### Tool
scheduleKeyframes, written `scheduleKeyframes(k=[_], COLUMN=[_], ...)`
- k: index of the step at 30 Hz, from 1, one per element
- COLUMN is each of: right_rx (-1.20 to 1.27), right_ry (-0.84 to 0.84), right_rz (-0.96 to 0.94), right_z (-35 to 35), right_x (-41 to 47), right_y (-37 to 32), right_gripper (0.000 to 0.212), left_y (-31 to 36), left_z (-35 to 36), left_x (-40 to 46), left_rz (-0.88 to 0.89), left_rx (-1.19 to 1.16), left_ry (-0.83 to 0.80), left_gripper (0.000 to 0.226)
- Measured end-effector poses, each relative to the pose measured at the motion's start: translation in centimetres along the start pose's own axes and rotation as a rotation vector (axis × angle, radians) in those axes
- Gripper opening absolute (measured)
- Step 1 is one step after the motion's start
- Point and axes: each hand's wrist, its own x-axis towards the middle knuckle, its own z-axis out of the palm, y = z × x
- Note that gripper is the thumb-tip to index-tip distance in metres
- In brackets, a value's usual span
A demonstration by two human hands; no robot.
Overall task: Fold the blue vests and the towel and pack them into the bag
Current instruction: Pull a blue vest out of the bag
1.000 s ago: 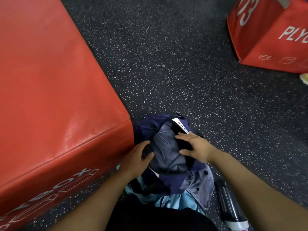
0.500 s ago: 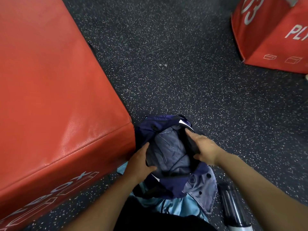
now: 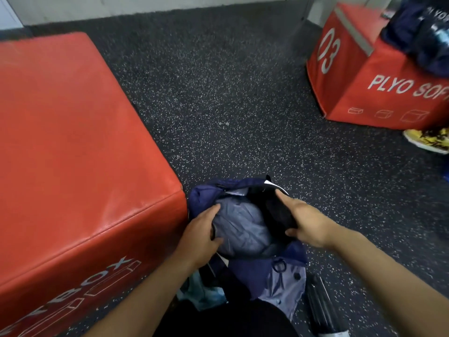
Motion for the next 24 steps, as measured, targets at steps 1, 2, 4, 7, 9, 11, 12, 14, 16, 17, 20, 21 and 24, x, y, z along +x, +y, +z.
scheduleKeyframes(k=[1, 2, 4, 7, 9, 11, 12, 14, 16, 17, 20, 21, 24], right_rx=[-0.005, -0.015, -0.034, -0.064, -0.088, -0.117, -0.134, -0.171, -0.195, -0.200, -0.218, -0.224, -0.230], right_ry=[0.011, 0.026, 0.058, 0.108, 0.146, 0.191, 0.213, 0.250, 0.291, 0.317, 0.391, 0.412, 0.470], right_rz=[0.008, 0.008, 0.002, -0.018, -0.026, -0.046, -0.059, -0.074, -0.108, -0.131, -0.207, -0.228, -0.309], right_z=[-1.0, -2.1, -4.2, -7.7, -10.5, -13.6, -15.1, -18.1, -20.8, -22.2, -25.7, -26.7, -29.4], right_x=[-0.9, -1.9, -3.8, -6.8, -8.9, -10.9, -11.9, -13.8, -15.4, -16.1, -17.9, -18.4, -19.4], right_y=[-0.2, -0.4, -1.0, -2.3, -3.5, -4.8, -5.5, -7.2, -9.3, -10.5, -15.1, -16.8, -22.1], right_gripper=[0.117, 0.117, 0.117, 0.117, 0.118, 0.118, 0.117, 0.117, 0.119, 0.119, 0.117, 0.118, 0.119], left_y=[1.1, 2.3, 4.7, 8.2, 10.9, 13.5, 14.7, 17.0, 18.8, 19.7, 21.5, 21.8, 22.1], left_z=[-0.7, -1.5, -3.2, -6.4, -8.9, -11.6, -13.0, -16.1, -19.8, -21.8, -27.8, -29.8, -35.7], left_x=[-0.2, -0.4, -1.0, -1.9, -2.3, -2.7, -3.0, -3.7, -4.7, -5.2, -7.5, -8.6, -12.1], left_rz=[0.012, 0.023, 0.046, 0.085, 0.118, 0.156, 0.178, 0.222, 0.247, 0.253, 0.291, 0.309, 0.370], left_rx=[0.008, 0.014, 0.032, 0.052, 0.046, 0.043, 0.041, 0.030, 0.018, 0.007, -0.020, -0.030, -0.083], left_ry=[0.005, 0.010, 0.016, 0.049, 0.084, 0.132, 0.156, 0.199, 0.245, 0.267, 0.331, 0.354, 0.450], left_gripper=[0.089, 0.088, 0.087, 0.084, 0.081, 0.078, 0.077, 0.074, 0.073, 0.072, 0.070, 0.070, 0.071])
